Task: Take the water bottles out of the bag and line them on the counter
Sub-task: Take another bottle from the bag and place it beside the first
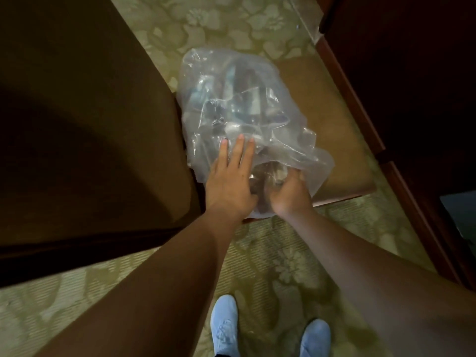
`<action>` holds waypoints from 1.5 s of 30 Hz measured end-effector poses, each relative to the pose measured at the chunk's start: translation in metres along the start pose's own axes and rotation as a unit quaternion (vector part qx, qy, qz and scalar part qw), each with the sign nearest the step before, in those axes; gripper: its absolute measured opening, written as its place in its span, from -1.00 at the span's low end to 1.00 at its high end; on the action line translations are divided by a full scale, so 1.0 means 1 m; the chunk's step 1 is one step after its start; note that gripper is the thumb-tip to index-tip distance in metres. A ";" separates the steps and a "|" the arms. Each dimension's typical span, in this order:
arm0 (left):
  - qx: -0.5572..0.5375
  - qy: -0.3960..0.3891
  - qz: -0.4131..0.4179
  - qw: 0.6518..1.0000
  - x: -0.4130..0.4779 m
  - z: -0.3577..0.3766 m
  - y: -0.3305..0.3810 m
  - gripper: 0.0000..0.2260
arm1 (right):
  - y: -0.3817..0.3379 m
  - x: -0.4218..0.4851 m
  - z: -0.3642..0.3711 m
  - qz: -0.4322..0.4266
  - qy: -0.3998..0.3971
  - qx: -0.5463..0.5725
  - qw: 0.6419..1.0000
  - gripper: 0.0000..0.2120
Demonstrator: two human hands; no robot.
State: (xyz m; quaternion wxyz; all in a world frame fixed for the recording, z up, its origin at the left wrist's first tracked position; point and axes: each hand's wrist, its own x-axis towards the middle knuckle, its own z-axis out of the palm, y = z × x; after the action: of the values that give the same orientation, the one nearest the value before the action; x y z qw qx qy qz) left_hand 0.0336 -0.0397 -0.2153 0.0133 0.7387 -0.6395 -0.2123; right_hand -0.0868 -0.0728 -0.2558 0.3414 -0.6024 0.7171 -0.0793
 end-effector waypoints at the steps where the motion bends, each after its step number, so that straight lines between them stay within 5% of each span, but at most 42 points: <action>1: 0.000 -0.004 -0.002 1.000 0.004 0.003 -0.001 -0.07 | 0.000 0.006 0.001 0.017 -0.001 0.002 1.000 -0.47; 9: -0.041 -0.037 -0.011 0.998 0.007 0.030 0.016 -0.11 | 0.001 0.040 0.009 0.175 -0.001 0.042 0.984 -0.39; 16: -0.005 -0.038 -0.013 0.999 0.008 0.038 0.017 -0.19 | -0.007 0.038 0.007 0.249 -0.003 0.192 0.949 -0.44; 19: 0.003 -0.050 -0.003 0.999 0.005 0.037 0.020 -0.21 | -0.008 0.016 0.008 0.255 0.033 0.256 0.932 -0.41; 24: -0.008 -0.111 0.023 0.993 0.000 0.028 0.009 -0.27 | -0.012 -0.017 -0.004 0.274 -0.003 0.337 0.901 -0.70; 33: -0.082 -0.108 0.001 0.991 -0.036 0.000 0.017 -0.23 | -0.019 -0.071 -0.048 0.276 -0.011 0.464 0.842 -0.57; 37: -0.168 -0.044 -0.068 0.983 -0.070 -0.003 0.035 -0.53 | -0.006 -0.104 -0.070 0.276 -0.013 0.495 0.823 -0.64; 41: -0.340 -0.038 -0.189 0.921 -0.102 -0.004 0.056 -0.69 | 0.003 -0.134 -0.093 0.237 -0.048 0.494 0.835 -0.59; 45: -0.579 -0.067 -0.240 0.776 -0.128 -0.022 0.091 -0.59 | 0.007 -0.167 -0.126 0.210 -0.072 0.507 0.833 -0.62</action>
State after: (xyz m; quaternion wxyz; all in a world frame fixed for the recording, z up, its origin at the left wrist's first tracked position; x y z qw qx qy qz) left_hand -0.0564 0.0600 -0.1304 0.3444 0.7049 -0.1966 -0.5881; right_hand -0.1594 0.0446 -0.0980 0.6582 -0.1834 0.6591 -0.3143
